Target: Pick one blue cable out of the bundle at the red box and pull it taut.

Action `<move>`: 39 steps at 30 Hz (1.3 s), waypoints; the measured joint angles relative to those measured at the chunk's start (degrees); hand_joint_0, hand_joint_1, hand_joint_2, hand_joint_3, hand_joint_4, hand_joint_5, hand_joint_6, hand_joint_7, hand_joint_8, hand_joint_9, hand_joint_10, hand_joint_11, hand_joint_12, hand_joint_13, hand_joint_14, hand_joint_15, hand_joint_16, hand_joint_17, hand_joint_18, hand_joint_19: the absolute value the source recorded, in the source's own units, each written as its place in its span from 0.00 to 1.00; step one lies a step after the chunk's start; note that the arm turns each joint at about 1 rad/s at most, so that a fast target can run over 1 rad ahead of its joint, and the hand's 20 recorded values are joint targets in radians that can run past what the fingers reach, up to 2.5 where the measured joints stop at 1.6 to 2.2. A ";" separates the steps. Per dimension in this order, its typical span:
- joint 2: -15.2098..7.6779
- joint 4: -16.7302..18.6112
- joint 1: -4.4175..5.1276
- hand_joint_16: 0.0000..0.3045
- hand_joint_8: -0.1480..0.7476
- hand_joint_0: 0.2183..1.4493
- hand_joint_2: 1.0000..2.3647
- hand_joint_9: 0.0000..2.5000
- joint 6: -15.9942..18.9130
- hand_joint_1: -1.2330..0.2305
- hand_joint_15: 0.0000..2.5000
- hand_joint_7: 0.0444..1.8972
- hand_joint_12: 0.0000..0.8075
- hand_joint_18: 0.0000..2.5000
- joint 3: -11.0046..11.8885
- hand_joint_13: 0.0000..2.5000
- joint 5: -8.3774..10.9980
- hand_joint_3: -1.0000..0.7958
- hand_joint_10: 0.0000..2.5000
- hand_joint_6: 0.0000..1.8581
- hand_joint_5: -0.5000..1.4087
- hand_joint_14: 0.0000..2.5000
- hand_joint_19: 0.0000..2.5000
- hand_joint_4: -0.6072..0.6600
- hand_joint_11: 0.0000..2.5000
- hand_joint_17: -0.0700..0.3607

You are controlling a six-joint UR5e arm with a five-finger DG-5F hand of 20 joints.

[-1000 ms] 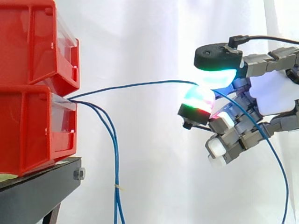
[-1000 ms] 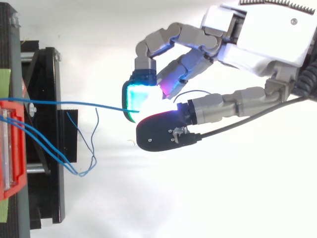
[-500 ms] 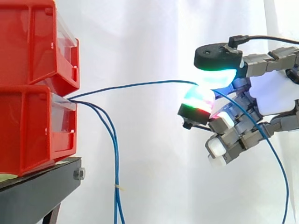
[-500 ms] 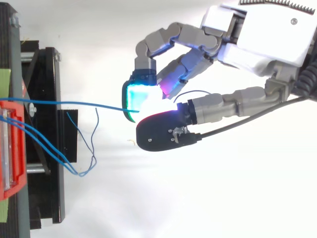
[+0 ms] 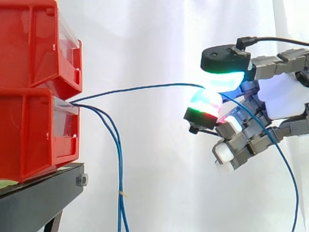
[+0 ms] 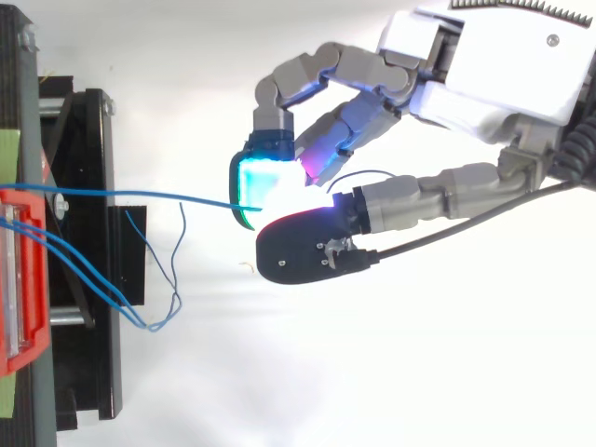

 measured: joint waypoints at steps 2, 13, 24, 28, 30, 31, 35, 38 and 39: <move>0.00 0.00 0.00 0.20 0.58 0.33 0.01 0.37 0.00 0.27 0.20 0.68 0.51 0.27 -0.01 0.30 0.00 0.57 0.00 0.47 0.21 0.01 0.16 0.55 0.36 0.48; -0.01 0.02 0.00 0.20 0.58 0.33 0.01 0.37 0.00 0.27 0.20 0.67 0.51 0.27 -0.01 0.30 0.00 0.57 0.00 0.48 0.21 0.01 0.16 0.55 0.35 0.48; -0.01 0.00 0.00 0.20 0.58 0.33 0.01 0.38 0.00 0.27 0.20 0.67 0.51 0.27 0.01 0.30 -0.01 0.56 0.01 0.47 0.21 0.01 0.16 0.55 0.35 0.47; -0.01 0.00 0.00 0.20 0.58 0.33 0.01 0.38 0.00 0.27 0.20 0.67 0.50 0.27 0.01 0.30 -0.01 0.56 0.01 0.47 0.21 0.01 0.16 0.55 0.35 0.47; -0.01 0.00 0.00 0.20 0.58 0.33 0.01 0.38 0.00 0.27 0.20 0.67 0.50 0.27 -0.01 0.30 0.00 0.56 0.01 0.47 0.21 0.01 0.16 0.55 0.35 0.47; -0.01 0.00 0.00 0.20 0.58 0.33 0.01 0.38 0.00 0.27 0.20 0.67 0.50 0.27 -0.01 0.30 0.00 0.56 0.01 0.47 0.21 0.01 0.16 0.55 0.35 0.48; -0.01 0.00 0.00 0.20 0.58 0.33 0.01 0.38 0.00 0.27 0.20 0.67 0.50 0.27 0.01 0.30 -0.02 0.56 0.01 0.47 0.21 0.01 0.16 0.55 0.36 0.48; -0.01 0.00 0.00 0.20 0.58 0.33 0.01 0.38 0.00 0.27 0.20 0.67 0.50 0.27 0.01 0.30 -0.02 0.55 0.00 0.47 0.21 0.01 0.16 0.56 0.35 0.47; -0.01 0.00 0.00 0.20 0.58 0.33 0.01 0.38 0.00 0.27 0.20 0.67 0.51 0.27 0.01 0.30 -0.03 0.56 0.01 0.47 0.21 0.01 0.16 0.55 0.36 0.48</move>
